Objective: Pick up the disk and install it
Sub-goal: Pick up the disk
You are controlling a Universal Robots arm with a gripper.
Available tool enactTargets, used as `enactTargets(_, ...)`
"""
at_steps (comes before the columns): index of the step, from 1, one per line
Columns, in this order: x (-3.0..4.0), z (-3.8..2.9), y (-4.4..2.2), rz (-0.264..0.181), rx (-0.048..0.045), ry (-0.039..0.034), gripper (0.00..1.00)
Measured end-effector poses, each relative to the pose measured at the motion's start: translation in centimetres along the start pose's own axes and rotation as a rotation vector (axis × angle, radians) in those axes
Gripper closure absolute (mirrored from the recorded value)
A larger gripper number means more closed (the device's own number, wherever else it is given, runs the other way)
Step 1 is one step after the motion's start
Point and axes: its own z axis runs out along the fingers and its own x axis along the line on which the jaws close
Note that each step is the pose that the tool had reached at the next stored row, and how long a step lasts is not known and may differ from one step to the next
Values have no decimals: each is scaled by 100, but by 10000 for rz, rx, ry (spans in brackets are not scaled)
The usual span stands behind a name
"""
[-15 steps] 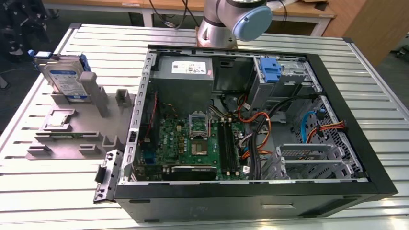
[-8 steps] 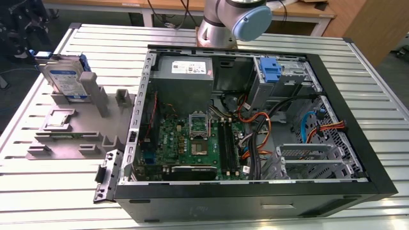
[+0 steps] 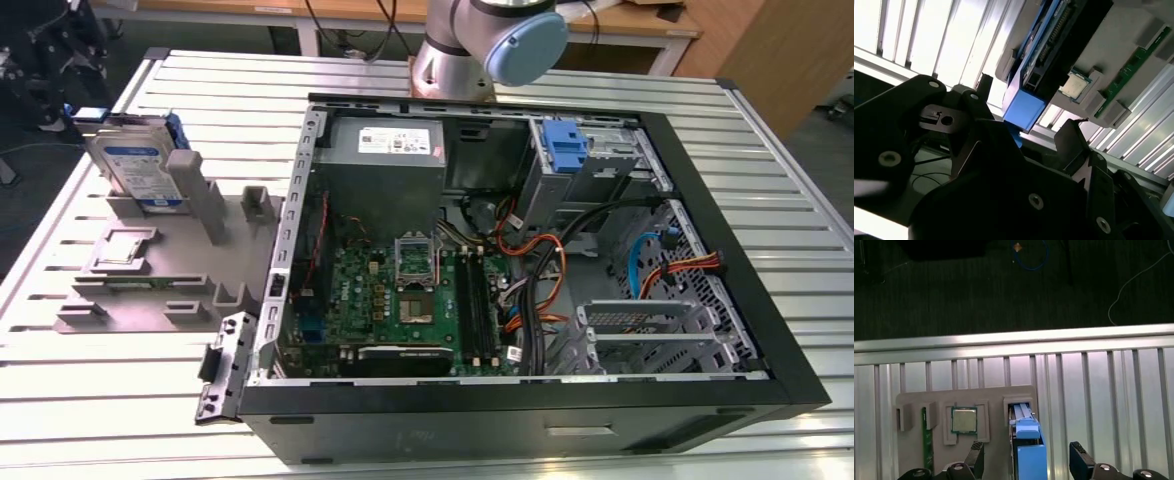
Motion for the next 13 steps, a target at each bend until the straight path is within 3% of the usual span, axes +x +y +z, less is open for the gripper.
enactTargets(4,1,70,-2,-1,13,-16,25)
enactTargets(5,2,88,-3,-4,14,-15,32)
enactTargets(12,4,185,-6,-14,61,-21,33)
enactTargets(13,4,195,-6,-14,72,-22,40)
